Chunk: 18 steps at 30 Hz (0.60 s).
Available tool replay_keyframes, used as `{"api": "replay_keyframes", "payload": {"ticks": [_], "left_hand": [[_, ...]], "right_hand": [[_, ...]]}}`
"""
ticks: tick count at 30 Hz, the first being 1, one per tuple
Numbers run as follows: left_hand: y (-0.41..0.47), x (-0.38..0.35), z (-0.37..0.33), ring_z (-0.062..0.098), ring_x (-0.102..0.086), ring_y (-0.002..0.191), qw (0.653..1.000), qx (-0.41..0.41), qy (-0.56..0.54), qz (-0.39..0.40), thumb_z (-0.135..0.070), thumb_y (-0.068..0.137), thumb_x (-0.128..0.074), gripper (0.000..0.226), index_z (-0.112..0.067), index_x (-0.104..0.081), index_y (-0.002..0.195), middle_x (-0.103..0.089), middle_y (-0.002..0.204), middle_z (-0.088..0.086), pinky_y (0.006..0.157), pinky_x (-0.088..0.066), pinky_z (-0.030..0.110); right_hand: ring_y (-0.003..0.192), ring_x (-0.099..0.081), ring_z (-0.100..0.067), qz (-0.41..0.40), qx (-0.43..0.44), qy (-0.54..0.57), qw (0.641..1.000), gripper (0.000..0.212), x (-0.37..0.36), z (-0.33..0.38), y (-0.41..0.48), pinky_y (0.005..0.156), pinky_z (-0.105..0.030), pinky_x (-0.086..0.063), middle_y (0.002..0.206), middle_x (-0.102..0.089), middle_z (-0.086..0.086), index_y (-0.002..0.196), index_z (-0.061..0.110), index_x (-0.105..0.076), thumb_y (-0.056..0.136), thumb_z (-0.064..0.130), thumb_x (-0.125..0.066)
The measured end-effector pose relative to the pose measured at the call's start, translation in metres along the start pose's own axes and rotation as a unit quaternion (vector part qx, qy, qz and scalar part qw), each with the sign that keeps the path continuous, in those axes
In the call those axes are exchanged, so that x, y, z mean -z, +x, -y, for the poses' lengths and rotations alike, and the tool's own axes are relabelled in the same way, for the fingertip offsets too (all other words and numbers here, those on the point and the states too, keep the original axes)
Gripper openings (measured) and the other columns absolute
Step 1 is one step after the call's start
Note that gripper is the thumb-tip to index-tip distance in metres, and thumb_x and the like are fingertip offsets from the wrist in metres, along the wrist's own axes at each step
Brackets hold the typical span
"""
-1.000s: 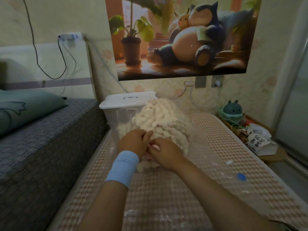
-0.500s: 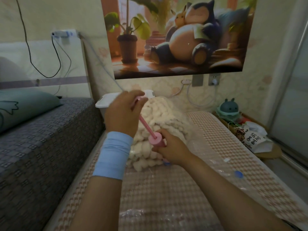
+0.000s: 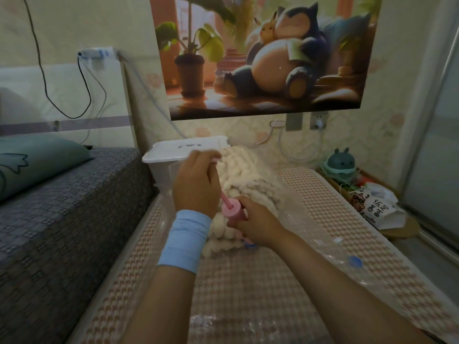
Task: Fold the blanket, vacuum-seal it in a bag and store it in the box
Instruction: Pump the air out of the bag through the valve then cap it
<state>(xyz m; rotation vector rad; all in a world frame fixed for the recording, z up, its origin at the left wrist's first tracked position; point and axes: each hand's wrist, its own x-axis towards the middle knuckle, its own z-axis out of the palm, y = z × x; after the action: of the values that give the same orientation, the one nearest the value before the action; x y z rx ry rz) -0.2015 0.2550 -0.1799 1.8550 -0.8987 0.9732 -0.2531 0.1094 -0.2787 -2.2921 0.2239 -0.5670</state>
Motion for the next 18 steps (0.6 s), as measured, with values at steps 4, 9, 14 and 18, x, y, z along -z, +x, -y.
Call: {"api": "replay_keyframes", "payload": {"ticks": [4,9,14,18], "left_hand": [[-0.026,-0.03,0.012,0.023,-0.06,0.103,0.956,0.091,-0.063,0.273,-0.017,0.097,-0.05,0.023,-0.017,-0.065,0.114,-0.064,0.113,0.005,0.089,-0.042,0.024],[0.02,0.012,0.0,0.01,-0.06,0.094,0.994,-0.042,-0.096,-0.018,-0.018,0.093,-0.059,0.021,-0.01,-0.069,0.11,-0.068,0.103,-0.002,0.091,-0.046,0.023],[0.003,-0.006,0.01,0.018,-0.062,0.101,0.998,-0.011,-0.039,0.043,-0.023,0.096,-0.055,0.025,-0.015,-0.068,0.116,-0.068,0.11,0.003,0.091,-0.043,0.024],[-0.025,-0.038,0.012,0.022,-0.059,0.106,0.955,0.093,-0.008,0.281,-0.027,0.097,-0.049,0.028,-0.025,-0.064,0.12,-0.063,0.12,0.002,0.093,-0.045,0.031]], "right_hand": [[0.081,-0.062,-0.011,-0.004,-0.002,-0.017,1.0,0.038,0.001,0.0,0.0,0.068,-0.031,-0.047,0.101,-0.066,0.01,0.117,0.03,-0.057,0.084,0.036,-0.074],[0.083,-0.064,-0.007,0.013,-0.005,0.01,1.0,0.04,0.007,-0.003,-0.001,0.073,-0.032,-0.053,0.108,-0.065,0.015,0.12,0.038,-0.054,0.085,0.036,-0.073],[0.087,-0.063,-0.01,0.012,-0.004,0.001,1.0,0.041,0.003,-0.003,0.0,0.075,-0.031,-0.052,0.106,-0.065,0.012,0.12,0.033,-0.055,0.084,0.033,-0.075],[0.093,-0.063,-0.016,0.005,0.0,-0.013,1.0,0.038,0.001,-0.001,0.0,0.078,-0.037,-0.051,0.108,-0.068,0.005,0.12,0.026,-0.055,0.086,0.035,-0.07]]}}
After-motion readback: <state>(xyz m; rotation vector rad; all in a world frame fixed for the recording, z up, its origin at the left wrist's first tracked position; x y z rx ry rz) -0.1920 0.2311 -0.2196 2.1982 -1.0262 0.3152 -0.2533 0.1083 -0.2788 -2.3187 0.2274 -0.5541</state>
